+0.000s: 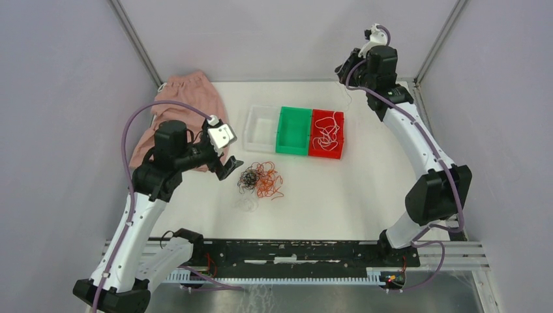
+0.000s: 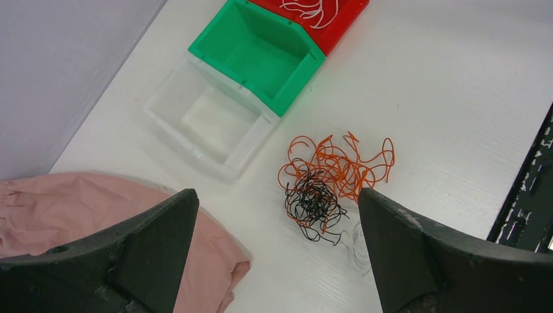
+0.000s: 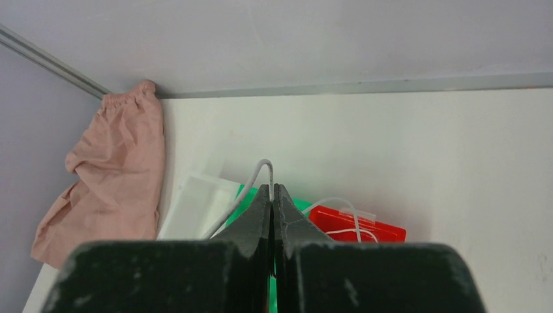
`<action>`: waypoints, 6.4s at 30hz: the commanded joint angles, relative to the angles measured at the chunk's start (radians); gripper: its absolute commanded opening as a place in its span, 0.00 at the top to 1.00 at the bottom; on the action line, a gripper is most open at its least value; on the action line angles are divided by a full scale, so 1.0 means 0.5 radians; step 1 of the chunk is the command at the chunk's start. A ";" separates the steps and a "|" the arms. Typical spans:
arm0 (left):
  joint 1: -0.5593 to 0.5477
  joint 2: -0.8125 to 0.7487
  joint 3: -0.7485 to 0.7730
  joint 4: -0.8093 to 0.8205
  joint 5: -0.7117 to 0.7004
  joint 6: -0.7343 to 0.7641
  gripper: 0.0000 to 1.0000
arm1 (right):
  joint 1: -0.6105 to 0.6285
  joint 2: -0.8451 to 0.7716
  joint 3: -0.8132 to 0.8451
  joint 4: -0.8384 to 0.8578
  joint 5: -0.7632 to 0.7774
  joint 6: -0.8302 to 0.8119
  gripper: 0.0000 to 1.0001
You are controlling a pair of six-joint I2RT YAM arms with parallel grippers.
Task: Untangle the cables
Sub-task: Place the cable in the bin, then pick up the cable at the center of the board, then place the cable in the bin.
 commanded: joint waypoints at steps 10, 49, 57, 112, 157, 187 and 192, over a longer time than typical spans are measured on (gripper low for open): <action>-0.007 -0.017 0.062 0.017 -0.059 -0.076 0.01 | 0.147 0.257 -0.161 0.101 0.094 0.021 1.00; -0.007 -0.048 0.040 0.048 -0.119 -0.078 0.01 | 0.273 0.823 -0.166 -0.178 0.320 -0.358 0.85; -0.007 -0.036 0.053 0.048 -0.112 -0.076 0.01 | 0.273 0.633 0.001 -0.349 0.359 -0.500 0.51; 0.041 0.100 -0.106 -0.207 -0.058 0.085 0.01 | 0.651 -0.153 -0.614 -0.074 0.616 -0.617 0.54; 0.520 0.183 -0.082 -0.204 0.200 0.156 0.01 | 1.848 0.133 -0.867 0.403 0.070 -0.454 1.00; 0.521 -0.257 -0.239 -0.254 1.118 0.255 0.08 | 1.321 -0.456 -0.819 1.185 -0.933 0.435 1.00; 0.521 -0.250 -0.249 -0.257 1.051 0.240 0.07 | 1.136 -0.548 -0.791 0.883 -0.732 0.322 1.00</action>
